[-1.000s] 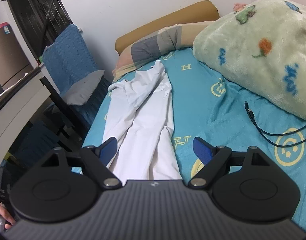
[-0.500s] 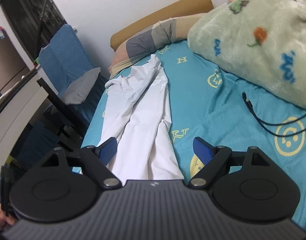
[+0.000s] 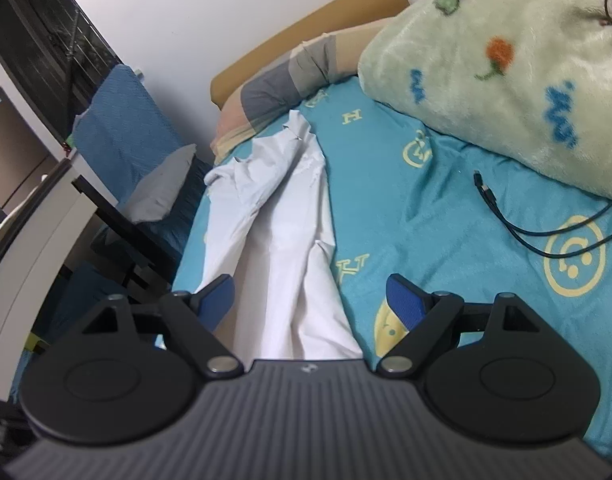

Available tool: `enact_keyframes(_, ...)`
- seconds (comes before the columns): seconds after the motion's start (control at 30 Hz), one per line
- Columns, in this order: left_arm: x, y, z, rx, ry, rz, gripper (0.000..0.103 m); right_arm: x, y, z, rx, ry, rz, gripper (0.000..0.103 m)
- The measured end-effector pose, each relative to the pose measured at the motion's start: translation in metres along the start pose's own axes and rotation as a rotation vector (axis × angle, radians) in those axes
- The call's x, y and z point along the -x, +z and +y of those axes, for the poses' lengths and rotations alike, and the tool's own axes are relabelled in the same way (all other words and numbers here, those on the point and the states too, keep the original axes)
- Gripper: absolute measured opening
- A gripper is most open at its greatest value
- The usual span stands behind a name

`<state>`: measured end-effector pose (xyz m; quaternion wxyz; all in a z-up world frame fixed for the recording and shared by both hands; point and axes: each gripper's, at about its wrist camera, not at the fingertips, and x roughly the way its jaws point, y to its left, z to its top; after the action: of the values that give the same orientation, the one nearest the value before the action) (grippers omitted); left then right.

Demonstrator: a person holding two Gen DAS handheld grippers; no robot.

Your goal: Fold clothes

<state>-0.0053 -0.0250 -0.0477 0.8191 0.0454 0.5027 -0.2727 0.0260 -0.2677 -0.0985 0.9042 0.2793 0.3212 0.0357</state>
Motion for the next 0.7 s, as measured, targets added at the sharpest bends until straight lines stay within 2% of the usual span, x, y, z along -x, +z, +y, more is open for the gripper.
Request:
enact_keyframes(0.17, -0.066, -0.021, 0.007, 0.073, -0.003, 0.110, 0.006, -0.010, -0.004, -0.008, 0.003, 0.011, 0.085, 0.084)
enact_keyframes(0.23, -0.073, -0.027, 0.023, 0.167, -0.043, 0.111, 0.015, -0.015, -0.010, -0.014, -0.005, 0.021, 0.133, 0.084)
enact_keyframes(0.27, -0.071, -0.031, 0.033, 0.224, -0.059, 0.094, 0.029, -0.017, -0.013, -0.017, -0.018, 0.026, 0.159, 0.084)
enact_keyframes(0.3, -0.068, -0.035, 0.044, 0.280, -0.071, 0.076, 0.054, -0.020, -0.015, -0.021, -0.032, 0.031, 0.185, 0.084)
enact_keyframes(0.37, -0.058, -0.044, 0.066, 0.392, -0.063, 0.029, 0.078, -0.024, -0.019, -0.030, -0.089, 0.047, 0.219, 0.084)
enact_keyframes(0.43, -0.048, -0.055, 0.088, 0.507, -0.035, -0.017, 0.080, -0.028, -0.022, -0.040, -0.157, 0.051, 0.246, 0.084)
enact_keyframes(0.53, -0.042, -0.066, 0.120, 0.686, -0.006, -0.055, 0.082, -0.035, -0.030, -0.045, -0.178, 0.025, 0.286, 0.084)
enact_keyframes(0.63, -0.056, -0.070, 0.139, 0.779, 0.021, 0.001, 0.083, -0.038, -0.038, -0.043, -0.152, -0.007, 0.305, 0.084)
enact_keyframes(0.7, -0.066, -0.070, 0.145, 0.798, 0.008, 0.035, 0.082, -0.039, -0.043, -0.045, -0.157, -0.013, 0.319, 0.084)
